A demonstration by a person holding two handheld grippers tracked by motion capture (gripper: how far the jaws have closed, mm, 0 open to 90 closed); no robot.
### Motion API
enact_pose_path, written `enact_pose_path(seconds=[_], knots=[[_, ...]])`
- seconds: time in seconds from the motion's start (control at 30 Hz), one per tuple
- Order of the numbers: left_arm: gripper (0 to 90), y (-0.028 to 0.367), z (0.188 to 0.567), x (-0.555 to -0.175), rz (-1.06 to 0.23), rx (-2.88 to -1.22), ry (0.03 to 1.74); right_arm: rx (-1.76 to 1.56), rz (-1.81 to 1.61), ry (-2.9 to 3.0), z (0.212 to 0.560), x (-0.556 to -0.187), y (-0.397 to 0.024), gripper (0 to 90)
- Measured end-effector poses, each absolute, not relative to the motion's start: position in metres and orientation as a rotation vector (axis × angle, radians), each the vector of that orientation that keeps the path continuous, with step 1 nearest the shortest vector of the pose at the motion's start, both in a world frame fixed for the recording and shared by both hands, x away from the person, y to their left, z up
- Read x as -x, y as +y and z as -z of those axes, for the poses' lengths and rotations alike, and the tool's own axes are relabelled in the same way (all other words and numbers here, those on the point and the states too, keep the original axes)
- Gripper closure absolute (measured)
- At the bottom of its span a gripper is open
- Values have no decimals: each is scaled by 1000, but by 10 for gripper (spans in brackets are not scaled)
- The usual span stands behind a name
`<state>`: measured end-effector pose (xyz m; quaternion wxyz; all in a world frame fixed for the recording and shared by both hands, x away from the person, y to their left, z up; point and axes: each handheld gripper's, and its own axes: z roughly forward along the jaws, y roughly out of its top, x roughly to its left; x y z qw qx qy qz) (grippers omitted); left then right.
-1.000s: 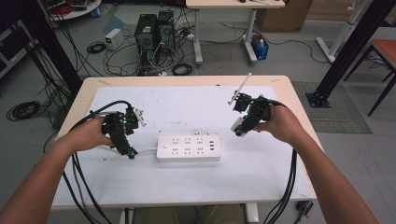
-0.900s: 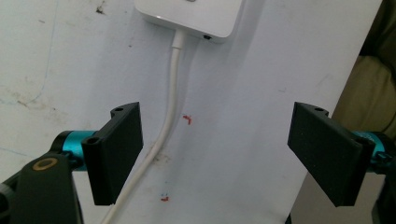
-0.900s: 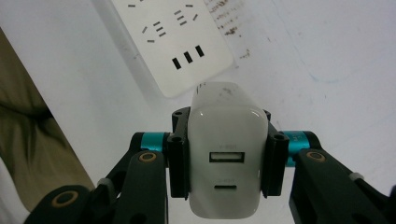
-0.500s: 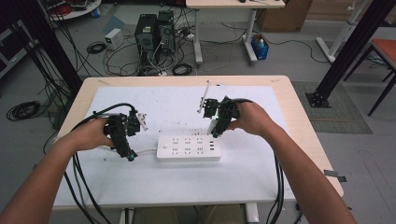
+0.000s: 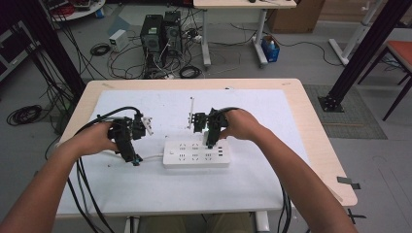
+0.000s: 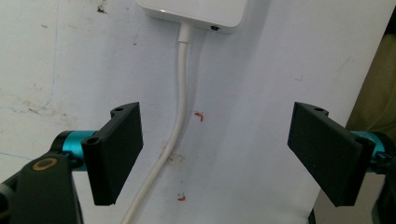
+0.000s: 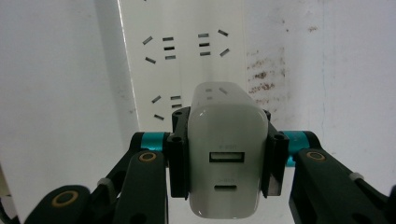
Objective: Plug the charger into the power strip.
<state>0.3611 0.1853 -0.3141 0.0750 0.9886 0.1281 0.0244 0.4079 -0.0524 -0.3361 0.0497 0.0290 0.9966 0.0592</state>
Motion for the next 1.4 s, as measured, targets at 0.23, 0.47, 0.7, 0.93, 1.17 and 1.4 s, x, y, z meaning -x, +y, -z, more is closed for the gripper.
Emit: enact_pose_path(seconds=[0.23,0.47,0.7,0.93,1.17,1.4], knots=[[182,184,315,-362,-78,-2970,365,-19,-146,3059,346,-412,-45,622],[182,185,314,-362,-73,-2963,369,40,-113,3072,355,-415,-43,622],[183,188,314,-363,-68,-2944,396,89,-109,3076,358,-416,-40,624],[182,189,316,-363,-49,-2942,407,56,-85,3084,366,-417,-38,626],[183,191,317,-363,-50,-2936,421,-12,-127,3137,366,-425,-41,628],[182,192,319,-364,-47,-2932,434,18,-130,3092,368,-418,-40,629]])
